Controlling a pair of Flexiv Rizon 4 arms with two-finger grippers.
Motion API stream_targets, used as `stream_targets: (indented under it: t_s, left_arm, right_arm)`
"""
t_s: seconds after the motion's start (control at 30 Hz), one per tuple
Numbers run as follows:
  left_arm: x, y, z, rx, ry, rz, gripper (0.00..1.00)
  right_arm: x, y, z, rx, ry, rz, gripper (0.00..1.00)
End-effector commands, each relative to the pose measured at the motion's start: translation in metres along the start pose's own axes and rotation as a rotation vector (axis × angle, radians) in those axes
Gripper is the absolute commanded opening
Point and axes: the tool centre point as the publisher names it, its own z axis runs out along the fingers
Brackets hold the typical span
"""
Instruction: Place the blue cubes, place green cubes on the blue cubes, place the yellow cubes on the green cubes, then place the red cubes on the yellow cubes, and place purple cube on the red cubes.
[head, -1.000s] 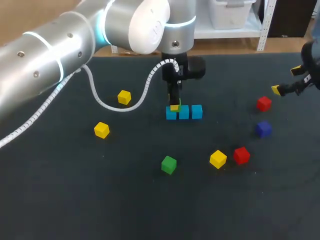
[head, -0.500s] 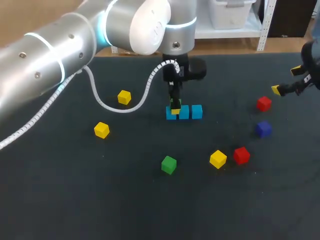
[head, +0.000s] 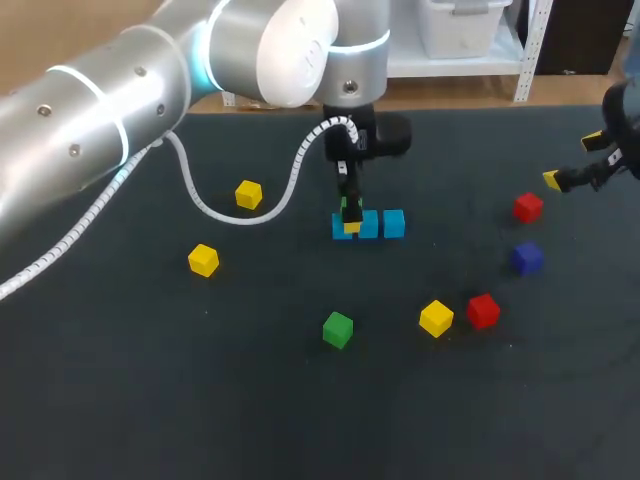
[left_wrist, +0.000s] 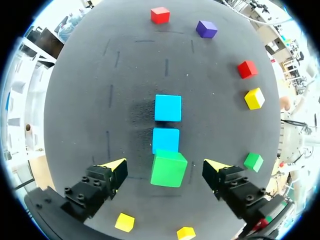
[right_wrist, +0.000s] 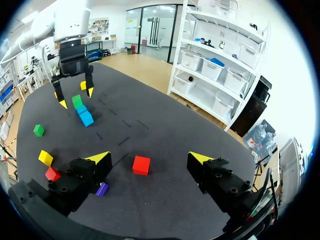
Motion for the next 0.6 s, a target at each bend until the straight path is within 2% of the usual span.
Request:
stream_targets:
  t_s: [0.03, 0.13, 0.2, 0.4, 0.47, 0.57, 0.6]
  left_arm:
    - [0.0008, 0.0004, -0.0002, -0.001, -0.005, 0.002, 0.78]
    - [-0.0002, -0.0006, -0.0004, -0.003, -0.007, 0.007, 0.49]
    - [-0.0006, -0.0010, -0.0004, -0.004, -0.006, 0.010, 0.39]
    - [-0.0004, -0.0013, -0.0015, -0.006, -0.004, 0.010, 0.33]
    - [-0.0004, -0.0014, -0.0017, -0.007, -0.004, 0.010, 0.28]
    - [-0.0007, -0.0015, -0.0016, -0.008, -0.004, 0.012, 0.27]
    - [-0.0010, -0.0016, -0.0014, -0.007, -0.004, 0.013, 0.23]
  right_arm:
    - [-0.0003, 0.0004, 0.0006, 0.004, 0.001, 0.000, 1.00]
    - [-0.0003, 0.0004, 0.0006, 0.004, 0.001, 0.000, 1.00]
    - [-0.0003, 0.0004, 0.0006, 0.004, 0.001, 0.000, 1.00]
    - [-0.0003, 0.0004, 0.0006, 0.004, 0.001, 0.000, 1.00]
    - [-0.0003, 0.0004, 0.0006, 0.004, 0.001, 0.000, 1.00]
    - [-0.0003, 0.0004, 0.0006, 0.004, 0.001, 0.000, 1.00]
    - [-0.0003, 0.0004, 0.0006, 0.004, 0.001, 0.000, 1.00]
